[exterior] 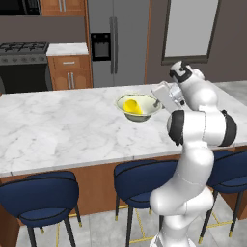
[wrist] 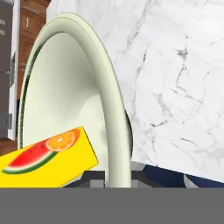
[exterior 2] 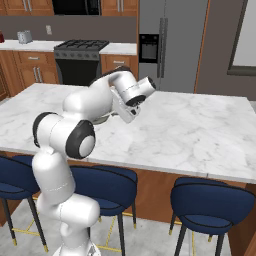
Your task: Place the cup inside the bowl on the dining table and move the bowl to any counter.
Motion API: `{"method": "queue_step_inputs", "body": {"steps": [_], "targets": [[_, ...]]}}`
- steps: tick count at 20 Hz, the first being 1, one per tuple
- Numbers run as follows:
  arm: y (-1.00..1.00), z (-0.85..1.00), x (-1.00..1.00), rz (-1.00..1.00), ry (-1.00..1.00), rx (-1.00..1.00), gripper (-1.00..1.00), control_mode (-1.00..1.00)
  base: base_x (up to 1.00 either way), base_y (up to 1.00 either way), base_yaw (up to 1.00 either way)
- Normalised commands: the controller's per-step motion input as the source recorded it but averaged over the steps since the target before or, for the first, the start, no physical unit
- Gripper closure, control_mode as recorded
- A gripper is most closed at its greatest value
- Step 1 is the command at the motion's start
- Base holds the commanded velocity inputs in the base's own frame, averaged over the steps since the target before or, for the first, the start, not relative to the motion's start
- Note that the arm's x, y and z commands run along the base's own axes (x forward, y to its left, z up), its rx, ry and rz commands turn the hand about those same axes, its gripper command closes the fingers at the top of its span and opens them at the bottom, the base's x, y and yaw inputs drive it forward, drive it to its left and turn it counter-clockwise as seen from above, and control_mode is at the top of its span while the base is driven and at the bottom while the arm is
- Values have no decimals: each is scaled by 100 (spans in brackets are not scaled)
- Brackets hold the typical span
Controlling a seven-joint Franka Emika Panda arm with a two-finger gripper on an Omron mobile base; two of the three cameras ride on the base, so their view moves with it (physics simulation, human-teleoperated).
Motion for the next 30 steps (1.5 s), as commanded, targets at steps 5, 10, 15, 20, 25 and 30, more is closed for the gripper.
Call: {"method": "queue_step_inputs", "body": {"steps": [5,10,15,20,25,30], "targets": [[-8,5,-37,0,0,0,100,-100,0,0,0],[-6,7,-33,0,1,0,100,-100,0,0,0],[-1,1,-16,0,0,0,100,-100,0,0,0],[0,0,0,0,0,0,100,-100,0,0,0],[0,0,0,0,0,0,100,-100,0,0,0],[0,0,0,0,0,0,100,-100,0,0,0]]}}
